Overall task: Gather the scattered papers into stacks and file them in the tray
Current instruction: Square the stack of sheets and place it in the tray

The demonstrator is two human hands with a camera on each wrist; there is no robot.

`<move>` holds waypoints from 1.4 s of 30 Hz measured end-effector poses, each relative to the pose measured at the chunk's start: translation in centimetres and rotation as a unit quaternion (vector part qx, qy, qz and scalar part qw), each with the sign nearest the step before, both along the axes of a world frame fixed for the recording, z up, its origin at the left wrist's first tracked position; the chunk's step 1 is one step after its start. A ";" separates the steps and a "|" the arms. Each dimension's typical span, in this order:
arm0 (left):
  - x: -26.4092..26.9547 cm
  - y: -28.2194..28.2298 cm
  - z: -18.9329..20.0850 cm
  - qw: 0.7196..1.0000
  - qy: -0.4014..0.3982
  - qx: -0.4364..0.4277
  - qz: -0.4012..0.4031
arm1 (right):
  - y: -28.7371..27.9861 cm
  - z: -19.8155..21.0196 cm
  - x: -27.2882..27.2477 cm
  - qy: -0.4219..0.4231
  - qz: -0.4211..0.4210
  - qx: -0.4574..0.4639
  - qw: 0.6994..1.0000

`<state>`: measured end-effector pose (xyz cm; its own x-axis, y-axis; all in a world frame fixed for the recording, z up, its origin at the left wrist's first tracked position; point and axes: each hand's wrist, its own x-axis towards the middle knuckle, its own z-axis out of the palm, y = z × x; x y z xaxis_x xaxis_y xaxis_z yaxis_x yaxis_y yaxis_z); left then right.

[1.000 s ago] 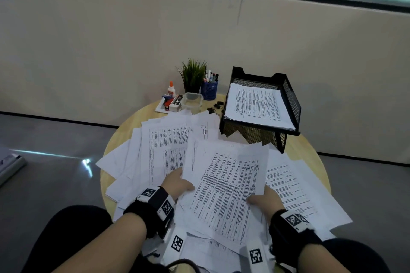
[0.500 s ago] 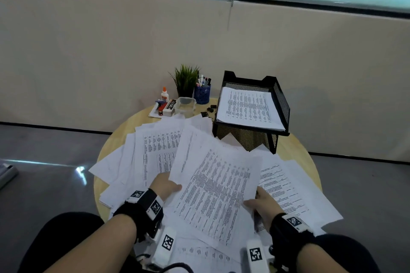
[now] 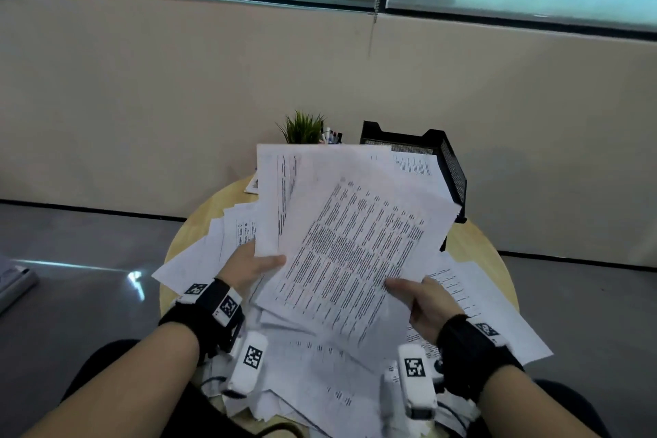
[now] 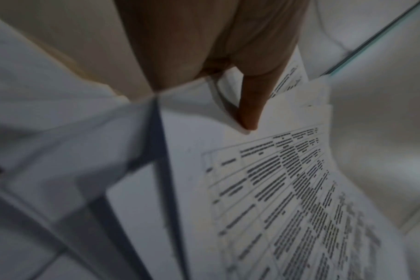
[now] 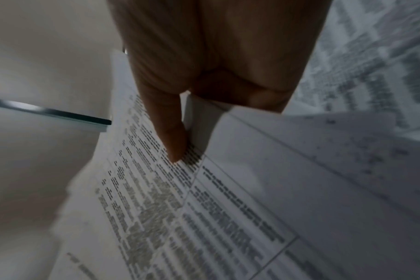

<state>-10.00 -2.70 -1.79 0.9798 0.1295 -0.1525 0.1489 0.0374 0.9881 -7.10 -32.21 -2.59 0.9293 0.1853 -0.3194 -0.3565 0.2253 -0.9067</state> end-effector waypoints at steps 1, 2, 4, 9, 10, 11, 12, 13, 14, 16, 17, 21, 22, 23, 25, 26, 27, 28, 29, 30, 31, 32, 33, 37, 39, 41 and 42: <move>0.4 -0.1 0.8 1.000 -0.014 0.002 0.002 | 0.2 1.1 0.4 -0.019 -0.004 0.000 1.000; 0.9 -0.3 1.6 1.000 -0.028 0.004 0.009 | 0.5 2.2 0.6 -0.042 -0.008 0.001 0.999; 1.9 -1.1 3.4 0.998 -0.060 0.005 0.022 | 0.9 4.5 1.3 -0.087 -0.016 0.014 0.996; 3.4 -3.0 7.2 0.986 -0.152 -0.007 0.071 | 1.2 8.9 3.0 -0.186 -0.044 0.037 0.981; 3.5 -3.3 7.5 0.983 -0.168 -0.004 0.069 | 1.2 9.2 3.3 -0.203 -0.043 0.035 0.978; 3.5 -3.6 7.6 0.982 -0.179 -0.002 0.062 | 1.2 9.1 3.4 -0.216 -0.037 0.024 0.975; 3.5 -3.9 7.5 0.982 -0.181 0.000 0.061 | 1.2 8.8 3.4 -0.223 -0.031 0.006 0.974; 3.4 -4.2 7.3 0.982 -0.179 -0.001 0.059 | 1.2 8.3 3.4 -0.221 -0.025 -0.014 0.975; 3.3 -4.5 6.8 0.983 -0.174 -0.002 0.061 | 1.3 7.6 3.4 -0.210 -0.022 -0.029 0.977; 3.2 -4.8 5.6 0.985 -0.155 -0.001 0.070 | 1.3 6.3 3.4 -0.176 -0.033 -0.031 0.983; 3.1 -5.0 4.9 0.987 -0.143 -0.001 0.071 | 1.4 5.6 3.4 -0.161 -0.042 -0.026 0.986; 3.2 -5.4 3.7 0.991 -0.115 -0.003 0.075 | 1.7 4.5 3.3 -0.138 -0.052 -0.023 0.989; 3.4 -5.6 3.9 0.990 -0.119 -0.007 0.079 | 1.8 4.8 3.3 -0.139 -0.051 -0.020 0.989; 3.5 -5.7 4.3 0.988 -0.127 -0.014 0.083 | 1.8 5.2 3.3 -0.143 -0.049 -0.016 0.988; 4.0 -5.7 5.3 0.984 -0.143 -0.030 0.097 | 1.7 6.2 3.5 -0.164 -0.043 -0.004 0.986; 4.1 -5.6 5.7 0.983 -0.152 -0.035 0.102 | 1.6 6.7 3.6 -0.175 -0.042 -0.001 0.984; 4.3 -5.5 6.0 0.981 -0.158 -0.035 0.102 | 1.5 7.0 3.6 -0.183 -0.040 0.001 0.982; 4.4 -5.3 6.0 0.981 -0.161 -0.034 0.102 | 1.4 7.1 3.7 -0.186 -0.040 -0.003 0.982; 4.4 -5.2 5.9 0.982 -0.158 -0.030 0.100 | 1.3 7.0 3.8 -0.185 -0.042 -0.013 0.982; 4.5 -5.3 5.7 0.984 -0.147 -0.029 0.101 | 1.4 6.7 3.9 -0.183 -0.045 -0.027 0.982; 4.4 -5.3 5.3 0.985 -0.136 -0.032 0.102 | 1.4 6.2 3.9 -0.181 -0.048 -0.044 0.981; 4.4 -5.5 4.8 0.985 -0.130 -0.038 0.107 | 1.5 5.8 4.0 -0.180 -0.051 -0.061 0.980; 4.2 -5.6 4.5 0.985 -0.128 -0.041 0.112 | 1.6 5.5 3.9 -0.178 -0.053 -0.079 0.979; 3.8 -6.1 4.3 0.979 -0.144 -0.052 0.133 | 2.0 5.7 3.8 -0.191 -0.055 -0.092 0.976; 4.0 -6.1 5.0 0.976 -0.159 -0.060 0.139 | 1.9 6.5 3.8 -0.212 -0.054 -0.078 0.973; 4.2 -6.0 5.7 0.973 -0.172 -0.061 0.140 | 1.8 7.1 4.1 -0.231 -0.051 -0.074 0.969; 4.2 -6.0 5.8 0.973 -0.173 -0.063 0.137 | 1.7 7.2 4.2 -0.230 -0.046 -0.080 0.969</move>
<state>-5.80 -8.68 4.05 0.9064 0.3952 0.1490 -0.2246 0.1524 0.9625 -2.94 -30.49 4.64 0.9903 0.0780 0.1152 0.1088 0.0810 -0.9908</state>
